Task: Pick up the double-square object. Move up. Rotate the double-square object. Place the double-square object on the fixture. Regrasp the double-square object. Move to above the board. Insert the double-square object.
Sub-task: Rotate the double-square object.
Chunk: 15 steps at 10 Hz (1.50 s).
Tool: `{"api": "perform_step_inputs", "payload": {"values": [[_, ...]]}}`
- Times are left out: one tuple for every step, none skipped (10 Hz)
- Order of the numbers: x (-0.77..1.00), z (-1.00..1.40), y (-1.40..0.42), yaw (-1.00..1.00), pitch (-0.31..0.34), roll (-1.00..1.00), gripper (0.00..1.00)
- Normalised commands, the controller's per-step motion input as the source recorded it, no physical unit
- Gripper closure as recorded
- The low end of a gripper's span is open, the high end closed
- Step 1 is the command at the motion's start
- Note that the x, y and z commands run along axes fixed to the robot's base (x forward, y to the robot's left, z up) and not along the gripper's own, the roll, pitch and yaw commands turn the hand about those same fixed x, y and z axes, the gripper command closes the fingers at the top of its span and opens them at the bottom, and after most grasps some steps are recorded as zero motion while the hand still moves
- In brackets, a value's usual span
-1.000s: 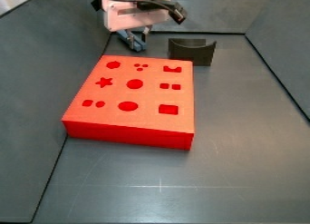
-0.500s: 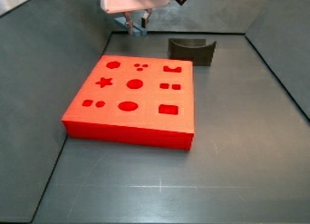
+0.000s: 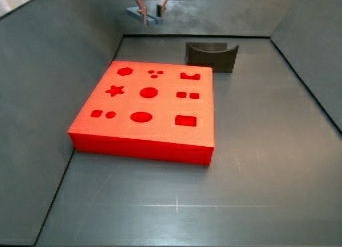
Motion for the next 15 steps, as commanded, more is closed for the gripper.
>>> {"api": "perform_step_inputs", "payload": {"values": [[0.01, -0.11, 0.01, -1.00, 0.000, 0.00, 1.00], [0.04, -0.09, 0.02, -1.00, -0.002, 0.00, 1.00], [0.04, -0.05, 0.02, -1.00, -0.002, 0.00, 1.00], [0.04, -0.04, 0.02, -1.00, -0.002, 0.00, 1.00], [0.03, -0.04, 0.02, -1.00, -0.002, 0.00, 1.00], [0.03, -0.04, 0.02, -1.00, -0.002, 0.00, 1.00], [0.03, -0.04, 0.02, -1.00, -0.002, 0.00, 1.00], [0.03, -0.04, 0.02, -1.00, -0.003, 0.00, 1.00], [0.03, -0.03, 0.02, -1.00, -0.003, 0.00, 1.00], [0.03, -0.03, 0.02, -1.00, -0.003, 0.00, 1.00], [0.03, -0.03, 0.02, -1.00, -0.003, 0.00, 1.00], [0.03, -0.03, 0.02, -1.00, -0.003, 0.00, 1.00], [0.03, -0.03, 0.02, -1.00, -0.003, 0.00, 1.00], [0.03, -0.03, 0.02, -1.00, -0.003, 0.00, 1.00], [0.03, -0.03, 0.02, -1.00, -0.003, 0.00, 1.00]]}}
